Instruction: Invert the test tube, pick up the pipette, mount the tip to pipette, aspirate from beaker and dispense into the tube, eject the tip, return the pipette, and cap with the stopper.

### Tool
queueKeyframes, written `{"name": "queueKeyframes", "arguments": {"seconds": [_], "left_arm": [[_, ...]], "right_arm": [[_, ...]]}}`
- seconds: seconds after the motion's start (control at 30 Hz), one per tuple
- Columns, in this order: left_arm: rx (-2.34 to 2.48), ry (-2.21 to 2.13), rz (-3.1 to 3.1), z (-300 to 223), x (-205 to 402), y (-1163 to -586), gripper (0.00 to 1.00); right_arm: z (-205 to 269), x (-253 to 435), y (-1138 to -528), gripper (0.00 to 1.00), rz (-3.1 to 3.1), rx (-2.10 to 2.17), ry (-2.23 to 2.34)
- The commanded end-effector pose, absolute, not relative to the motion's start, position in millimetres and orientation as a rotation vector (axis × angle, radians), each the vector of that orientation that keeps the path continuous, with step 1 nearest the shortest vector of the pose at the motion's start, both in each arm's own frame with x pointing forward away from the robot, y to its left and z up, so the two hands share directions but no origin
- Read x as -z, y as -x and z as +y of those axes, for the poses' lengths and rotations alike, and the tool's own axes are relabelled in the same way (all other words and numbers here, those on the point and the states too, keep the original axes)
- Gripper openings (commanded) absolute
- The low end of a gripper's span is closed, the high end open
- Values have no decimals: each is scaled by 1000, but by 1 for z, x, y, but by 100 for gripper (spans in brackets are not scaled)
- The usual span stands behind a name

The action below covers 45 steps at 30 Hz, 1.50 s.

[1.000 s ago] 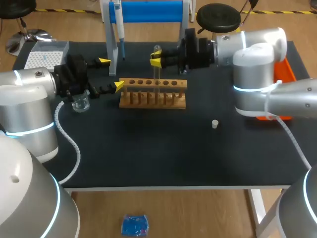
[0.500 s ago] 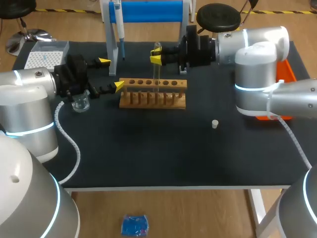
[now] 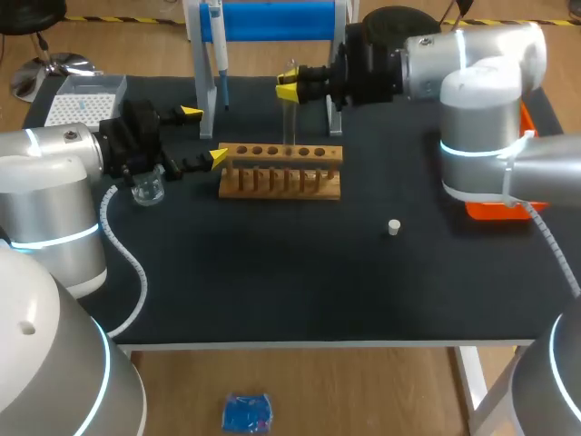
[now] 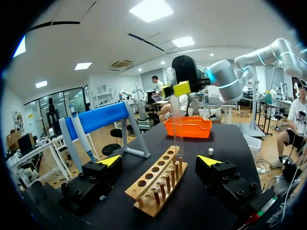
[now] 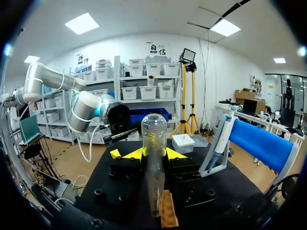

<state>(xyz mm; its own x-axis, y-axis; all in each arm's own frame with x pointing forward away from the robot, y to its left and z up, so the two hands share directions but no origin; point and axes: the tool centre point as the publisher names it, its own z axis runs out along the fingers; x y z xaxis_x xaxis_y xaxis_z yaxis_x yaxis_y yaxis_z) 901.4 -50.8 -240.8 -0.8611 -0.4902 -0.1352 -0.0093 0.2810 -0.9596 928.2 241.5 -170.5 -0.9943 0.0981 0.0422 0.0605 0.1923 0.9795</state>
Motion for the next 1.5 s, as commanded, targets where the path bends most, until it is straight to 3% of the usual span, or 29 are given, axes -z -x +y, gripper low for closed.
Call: {"name": "queueKeyframes", "arguments": {"seconds": [0.03, 0.67, 1.13, 1.5], "left_arm": [[1605, 450, 2149, -52, 241, -901, 100], [1605, 450, 2149, -52, 241, -901, 100], [1605, 450, 2149, -52, 241, -901, 100], [1605, 450, 2149, -52, 241, -901, 100]], "right_arm": [[237, 167, -923, 0, 2408, -1961, -165], [237, 167, -923, 0, 2408, -1961, -165], [244, 184, -928, 0, 3217, -1857, -939], [250, 179, -930, 0, 3187, -1860, -895]]}}
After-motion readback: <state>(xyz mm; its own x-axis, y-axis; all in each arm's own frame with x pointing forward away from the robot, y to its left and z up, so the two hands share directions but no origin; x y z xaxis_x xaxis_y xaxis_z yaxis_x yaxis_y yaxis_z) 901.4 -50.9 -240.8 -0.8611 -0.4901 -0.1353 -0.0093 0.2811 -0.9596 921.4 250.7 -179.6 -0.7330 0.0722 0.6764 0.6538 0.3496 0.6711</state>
